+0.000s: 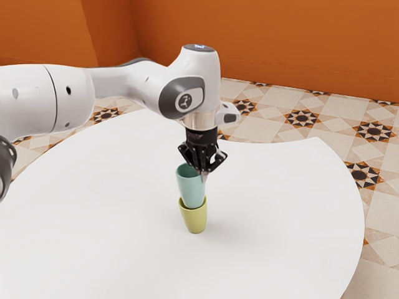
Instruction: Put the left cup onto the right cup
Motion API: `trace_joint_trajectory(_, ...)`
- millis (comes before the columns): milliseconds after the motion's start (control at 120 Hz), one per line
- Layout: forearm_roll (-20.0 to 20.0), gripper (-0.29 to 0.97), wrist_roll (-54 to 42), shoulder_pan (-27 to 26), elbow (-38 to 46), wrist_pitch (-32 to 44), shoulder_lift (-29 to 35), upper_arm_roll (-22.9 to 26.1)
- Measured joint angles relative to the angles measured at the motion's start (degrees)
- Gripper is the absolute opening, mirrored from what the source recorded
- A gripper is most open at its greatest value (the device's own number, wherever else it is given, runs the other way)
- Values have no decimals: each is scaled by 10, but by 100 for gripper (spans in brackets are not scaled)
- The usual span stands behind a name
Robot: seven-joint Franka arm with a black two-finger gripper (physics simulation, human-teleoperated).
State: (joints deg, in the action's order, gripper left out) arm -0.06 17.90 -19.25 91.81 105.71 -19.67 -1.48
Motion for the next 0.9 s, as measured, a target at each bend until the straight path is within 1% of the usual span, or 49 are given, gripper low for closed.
trace_joint_trajectory(233, -4, -11, 2, 0, 7, 4, 0, 0)
trace_joint_trajectory(300, -5, -8, 4, 0, 7, 4, 0, 1)
trace_joint_trajectory(383, -6, 3, 7, -1, 8, 3, 1, 3)
trace_joint_trajectory(575, -7, 34, 17, -1, 8, -3, 5, 6)
trace_joint_trajectory(650, -7, 44, 21, -1, 8, -6, 9, 8)
trace_joint_trajectory(767, -5, 54, 28, -1, 8, -13, 15, 9)
trace_joint_trajectory(900, 1, 61, 36, -1, 8, -21, 23, 12)
